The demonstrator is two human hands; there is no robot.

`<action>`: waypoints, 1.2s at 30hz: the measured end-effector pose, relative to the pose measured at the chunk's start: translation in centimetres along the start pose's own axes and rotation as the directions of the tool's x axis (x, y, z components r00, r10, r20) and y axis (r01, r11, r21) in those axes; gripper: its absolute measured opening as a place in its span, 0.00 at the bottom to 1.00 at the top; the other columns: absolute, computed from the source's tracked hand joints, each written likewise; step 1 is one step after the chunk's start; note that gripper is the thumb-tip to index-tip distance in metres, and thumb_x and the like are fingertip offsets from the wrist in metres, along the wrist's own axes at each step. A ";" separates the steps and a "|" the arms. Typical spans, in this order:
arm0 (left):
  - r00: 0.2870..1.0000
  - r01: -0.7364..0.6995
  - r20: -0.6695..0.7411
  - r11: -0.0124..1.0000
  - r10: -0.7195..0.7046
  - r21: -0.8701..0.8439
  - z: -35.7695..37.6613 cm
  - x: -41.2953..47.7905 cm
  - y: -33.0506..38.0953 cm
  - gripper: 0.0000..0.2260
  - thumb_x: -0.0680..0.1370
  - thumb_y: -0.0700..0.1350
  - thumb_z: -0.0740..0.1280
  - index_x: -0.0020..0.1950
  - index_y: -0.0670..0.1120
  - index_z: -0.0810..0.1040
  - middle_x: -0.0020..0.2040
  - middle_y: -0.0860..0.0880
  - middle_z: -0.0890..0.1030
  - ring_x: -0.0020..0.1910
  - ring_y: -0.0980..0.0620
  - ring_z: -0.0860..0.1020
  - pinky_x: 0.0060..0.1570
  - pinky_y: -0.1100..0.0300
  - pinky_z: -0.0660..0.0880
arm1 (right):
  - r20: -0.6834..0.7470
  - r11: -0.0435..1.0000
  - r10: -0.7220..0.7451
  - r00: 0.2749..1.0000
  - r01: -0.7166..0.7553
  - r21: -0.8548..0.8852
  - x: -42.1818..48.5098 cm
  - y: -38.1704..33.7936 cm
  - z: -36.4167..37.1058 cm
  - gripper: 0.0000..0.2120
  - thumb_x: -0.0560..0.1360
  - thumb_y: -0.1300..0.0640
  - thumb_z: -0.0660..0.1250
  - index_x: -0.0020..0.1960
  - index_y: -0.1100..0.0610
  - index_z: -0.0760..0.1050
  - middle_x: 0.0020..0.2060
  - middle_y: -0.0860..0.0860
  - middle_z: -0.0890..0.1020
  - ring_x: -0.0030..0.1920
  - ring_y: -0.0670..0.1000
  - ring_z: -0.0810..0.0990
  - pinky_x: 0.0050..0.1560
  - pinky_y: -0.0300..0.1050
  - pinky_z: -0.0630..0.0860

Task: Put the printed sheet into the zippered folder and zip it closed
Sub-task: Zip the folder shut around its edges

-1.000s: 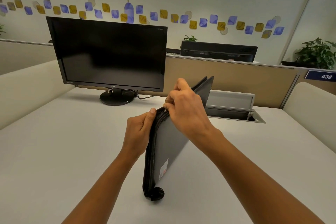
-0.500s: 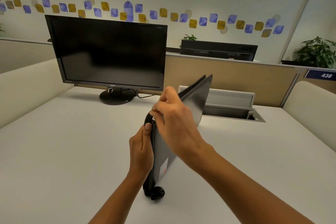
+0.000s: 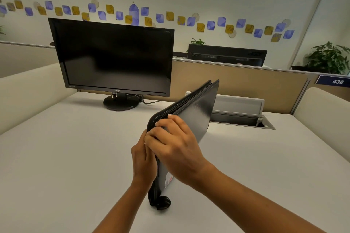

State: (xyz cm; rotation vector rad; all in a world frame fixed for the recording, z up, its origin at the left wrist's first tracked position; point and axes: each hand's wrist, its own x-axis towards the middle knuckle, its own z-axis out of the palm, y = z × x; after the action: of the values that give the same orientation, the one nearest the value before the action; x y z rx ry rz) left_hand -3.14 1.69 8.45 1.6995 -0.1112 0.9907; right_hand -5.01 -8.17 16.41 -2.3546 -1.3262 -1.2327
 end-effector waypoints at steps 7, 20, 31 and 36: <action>0.996 0.021 -0.090 0.999 -0.024 -0.031 0.2 -0.1 0.6 0.11 0.79 0.32 0.54 0.44 0.41 0.73 0.30 0.56 0.73 0.28 0.65 0.74 0.27 0.77 0.67 | -0.083 0.999 -0.036 0.996 0.035 -0.003 0.7 0.4 0.0 0.03 0.68 0.62 0.72 0.42 0.59 0.82 0.37 0.53 0.85 0.42 0.51 0.83 0.59 0.47 0.74; 0.989 -0.125 -0.074 0.990 0.130 0.067 -0.2 0.0 1.5 0.23 0.80 0.57 0.47 0.43 0.41 0.73 0.29 0.61 0.68 0.29 0.67 0.72 0.25 0.78 0.62 | 0.129 0.847 0.423 0.897 -0.442 0.296 3.8 1.7 -1.5 0.07 0.73 0.58 0.68 0.46 0.60 0.81 0.40 0.55 0.85 0.40 0.52 0.82 0.46 0.42 0.78; 0.979 -0.176 -0.084 0.979 0.185 0.103 -0.2 0.1 1.3 0.13 0.80 0.50 0.51 0.38 0.48 0.65 0.26 0.61 0.63 0.26 0.67 0.69 0.24 0.79 0.59 | 0.189 0.694 0.620 0.762 -0.644 0.322 4.2 4.9 -1.1 0.08 0.72 0.55 0.69 0.48 0.57 0.81 0.42 0.52 0.85 0.40 0.46 0.80 0.47 0.40 0.78; 0.980 -0.162 -0.094 0.980 0.173 0.113 -0.4 0.4 1.0 0.11 0.79 0.47 0.52 0.37 0.57 0.63 0.26 0.61 0.63 0.25 0.65 0.68 0.24 0.78 0.60 | 0.188 0.721 0.605 0.773 -0.633 0.281 4.5 4.7 -0.4 0.08 0.73 0.55 0.68 0.49 0.58 0.81 0.43 0.53 0.84 0.43 0.49 0.80 0.48 0.44 0.78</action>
State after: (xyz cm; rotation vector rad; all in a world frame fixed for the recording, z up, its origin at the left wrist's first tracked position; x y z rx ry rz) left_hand -3.68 1.80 9.46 1.7523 -0.1382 1.2271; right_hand -0.44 -8.32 21.09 -2.3098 -0.5776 -0.6480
